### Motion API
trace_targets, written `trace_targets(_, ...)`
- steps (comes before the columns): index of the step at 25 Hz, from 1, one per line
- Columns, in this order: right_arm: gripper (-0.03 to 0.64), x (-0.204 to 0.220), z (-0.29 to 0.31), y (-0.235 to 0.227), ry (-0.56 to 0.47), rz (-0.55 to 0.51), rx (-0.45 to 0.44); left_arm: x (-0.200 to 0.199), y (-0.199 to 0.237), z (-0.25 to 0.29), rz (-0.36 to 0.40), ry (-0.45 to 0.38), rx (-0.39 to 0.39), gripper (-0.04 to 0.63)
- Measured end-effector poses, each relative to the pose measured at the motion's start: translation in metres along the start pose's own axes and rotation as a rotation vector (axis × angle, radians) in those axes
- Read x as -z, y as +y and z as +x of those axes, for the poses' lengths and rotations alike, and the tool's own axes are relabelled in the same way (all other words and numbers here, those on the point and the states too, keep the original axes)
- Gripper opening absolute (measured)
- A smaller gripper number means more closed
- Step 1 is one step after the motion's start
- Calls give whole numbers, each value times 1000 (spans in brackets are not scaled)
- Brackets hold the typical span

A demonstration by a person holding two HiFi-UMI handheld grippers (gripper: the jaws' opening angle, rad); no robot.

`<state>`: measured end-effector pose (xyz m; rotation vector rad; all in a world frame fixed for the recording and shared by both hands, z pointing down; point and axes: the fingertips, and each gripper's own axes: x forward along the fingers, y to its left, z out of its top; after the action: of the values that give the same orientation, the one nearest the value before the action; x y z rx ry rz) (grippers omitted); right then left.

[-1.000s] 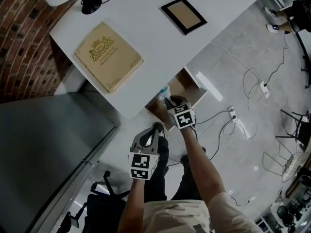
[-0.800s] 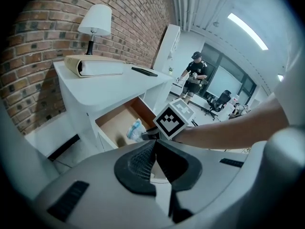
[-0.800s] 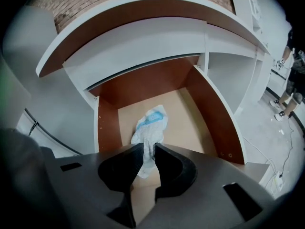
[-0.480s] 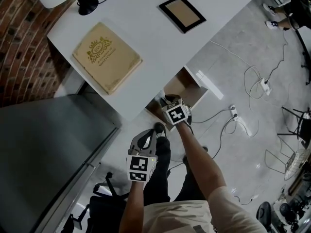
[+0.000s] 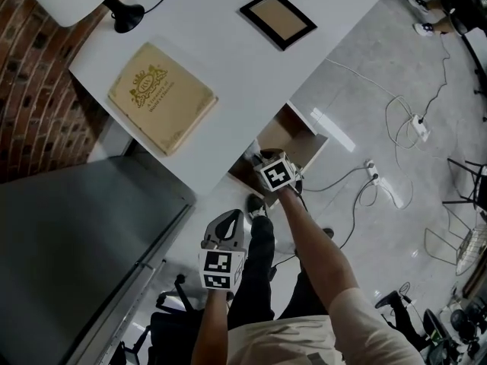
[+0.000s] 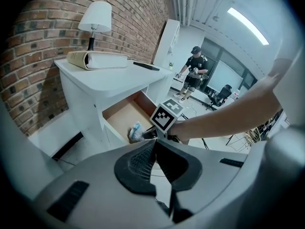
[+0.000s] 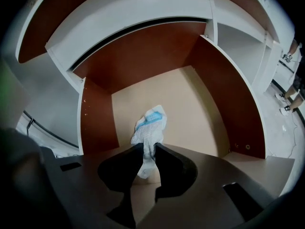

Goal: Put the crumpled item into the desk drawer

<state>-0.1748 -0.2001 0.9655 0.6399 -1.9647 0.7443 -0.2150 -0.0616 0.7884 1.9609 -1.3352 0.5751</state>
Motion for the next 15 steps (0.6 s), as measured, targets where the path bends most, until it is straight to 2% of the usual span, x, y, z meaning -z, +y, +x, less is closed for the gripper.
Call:
trace_targets(6,114,-2,8,0,9,4,4,0,1,-1,6,2,-10,17)
trace_targets(10,159,2,10,4,18,11,-2,1,1,-2,8,-3,-13,17)
trace_targets(15,182,1,4,-3,-4,9,22,5,-6,4,11,-1,-2,17)
